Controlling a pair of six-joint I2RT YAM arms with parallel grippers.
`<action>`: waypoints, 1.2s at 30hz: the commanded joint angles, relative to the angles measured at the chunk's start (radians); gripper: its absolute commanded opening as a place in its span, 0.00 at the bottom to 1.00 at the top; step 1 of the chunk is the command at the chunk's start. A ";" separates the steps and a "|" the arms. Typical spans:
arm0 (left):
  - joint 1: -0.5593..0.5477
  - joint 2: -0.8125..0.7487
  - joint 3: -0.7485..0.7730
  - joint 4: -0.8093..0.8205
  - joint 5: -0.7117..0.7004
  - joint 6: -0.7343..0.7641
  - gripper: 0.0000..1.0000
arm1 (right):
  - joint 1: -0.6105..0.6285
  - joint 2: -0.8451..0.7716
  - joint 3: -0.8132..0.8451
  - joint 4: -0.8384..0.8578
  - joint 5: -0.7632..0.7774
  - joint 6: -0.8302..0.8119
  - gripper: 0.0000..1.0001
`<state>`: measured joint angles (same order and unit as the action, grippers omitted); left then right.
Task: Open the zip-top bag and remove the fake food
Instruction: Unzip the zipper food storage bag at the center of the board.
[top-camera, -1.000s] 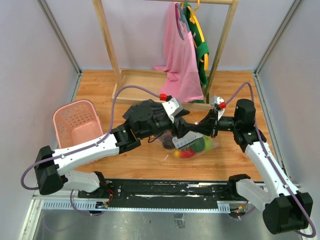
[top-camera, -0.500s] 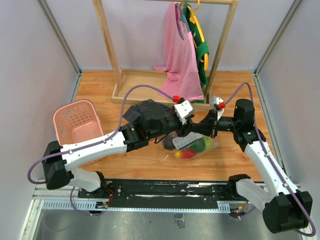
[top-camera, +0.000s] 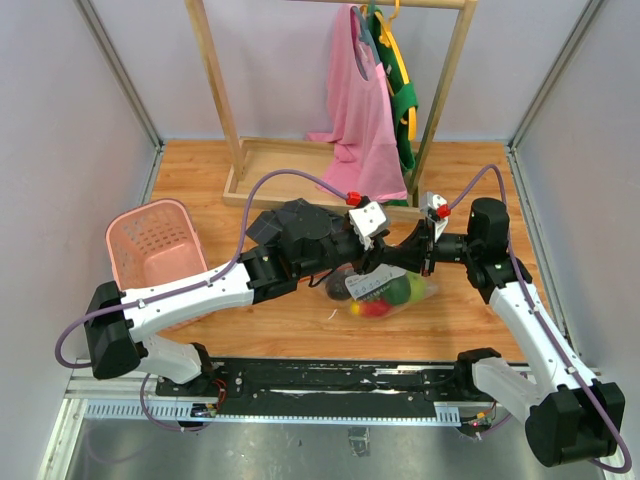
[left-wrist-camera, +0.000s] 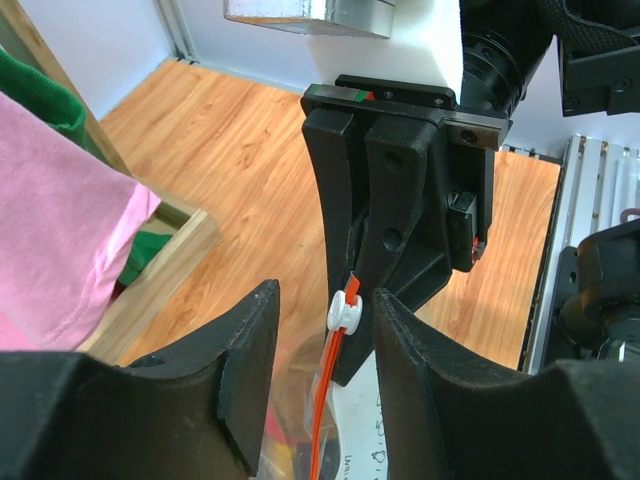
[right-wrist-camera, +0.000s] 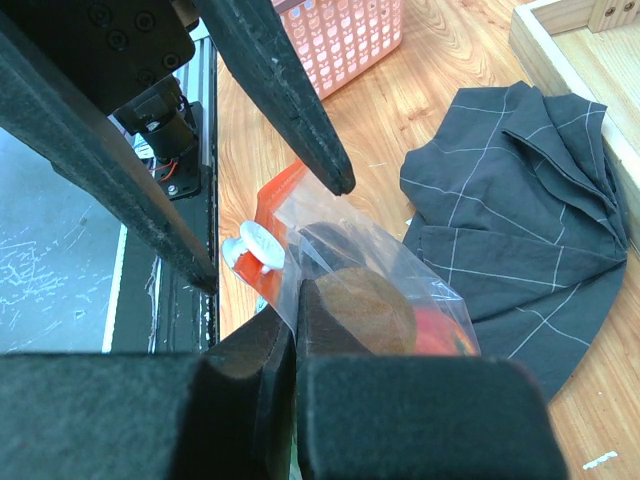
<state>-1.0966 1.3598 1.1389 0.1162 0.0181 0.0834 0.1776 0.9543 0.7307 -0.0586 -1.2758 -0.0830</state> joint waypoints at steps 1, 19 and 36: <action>-0.004 0.006 0.008 0.000 0.022 0.013 0.47 | -0.021 -0.005 0.042 -0.001 -0.021 -0.015 0.01; -0.003 0.015 0.006 -0.011 0.037 0.021 0.36 | -0.021 -0.004 0.042 -0.004 -0.022 -0.017 0.01; 0.012 -0.027 -0.038 -0.016 0.042 0.049 0.00 | -0.045 -0.005 0.048 -0.009 -0.026 -0.006 0.01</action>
<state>-1.0946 1.3655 1.1286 0.1028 0.0555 0.1131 0.1764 0.9546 0.7414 -0.0807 -1.2758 -0.0875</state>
